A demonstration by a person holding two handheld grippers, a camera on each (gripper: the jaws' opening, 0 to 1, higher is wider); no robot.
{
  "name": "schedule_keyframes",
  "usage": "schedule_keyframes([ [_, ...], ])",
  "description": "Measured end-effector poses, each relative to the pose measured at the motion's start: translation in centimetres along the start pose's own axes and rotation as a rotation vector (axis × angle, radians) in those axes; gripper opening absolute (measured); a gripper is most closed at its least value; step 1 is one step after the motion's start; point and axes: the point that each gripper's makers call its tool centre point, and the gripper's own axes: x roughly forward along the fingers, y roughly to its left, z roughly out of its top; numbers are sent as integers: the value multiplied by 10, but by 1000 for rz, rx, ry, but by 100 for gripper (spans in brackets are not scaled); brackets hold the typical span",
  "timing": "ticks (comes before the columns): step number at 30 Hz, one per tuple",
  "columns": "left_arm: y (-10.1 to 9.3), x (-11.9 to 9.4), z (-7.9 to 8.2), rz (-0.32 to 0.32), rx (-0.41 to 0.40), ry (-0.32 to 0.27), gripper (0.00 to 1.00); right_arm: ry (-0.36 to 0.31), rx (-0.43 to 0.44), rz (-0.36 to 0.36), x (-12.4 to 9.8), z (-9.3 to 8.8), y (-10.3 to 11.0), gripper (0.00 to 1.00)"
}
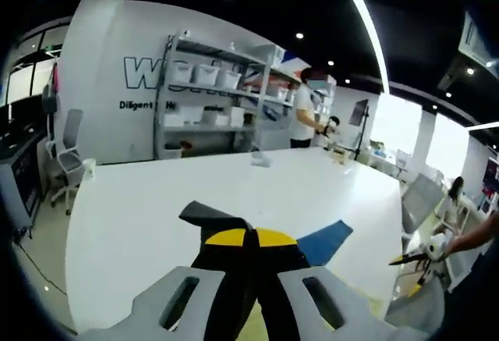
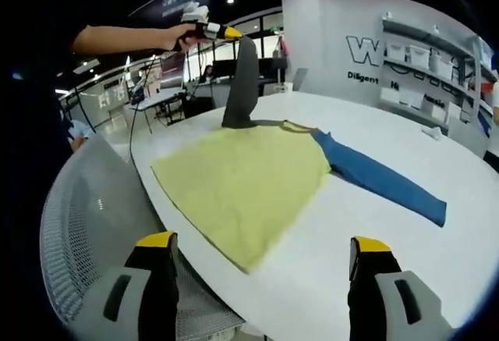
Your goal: Fold the garment on the visible template until the final outline fits inside the template.
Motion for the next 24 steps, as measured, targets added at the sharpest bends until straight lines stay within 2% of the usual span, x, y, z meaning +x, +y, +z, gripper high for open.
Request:
schedule_keyframes([
  [4, -4, 11, -9, -3, 0, 21, 0, 4, 3, -6, -2, -3, 0, 88],
  [16, 1, 34, -32, 34, -43, 64, 0, 10, 21, -15, -5, -7, 1, 88],
  [24, -10, 51, -49, 14, -28, 108, 0, 3, 28, -29, -8, -5, -6, 88],
])
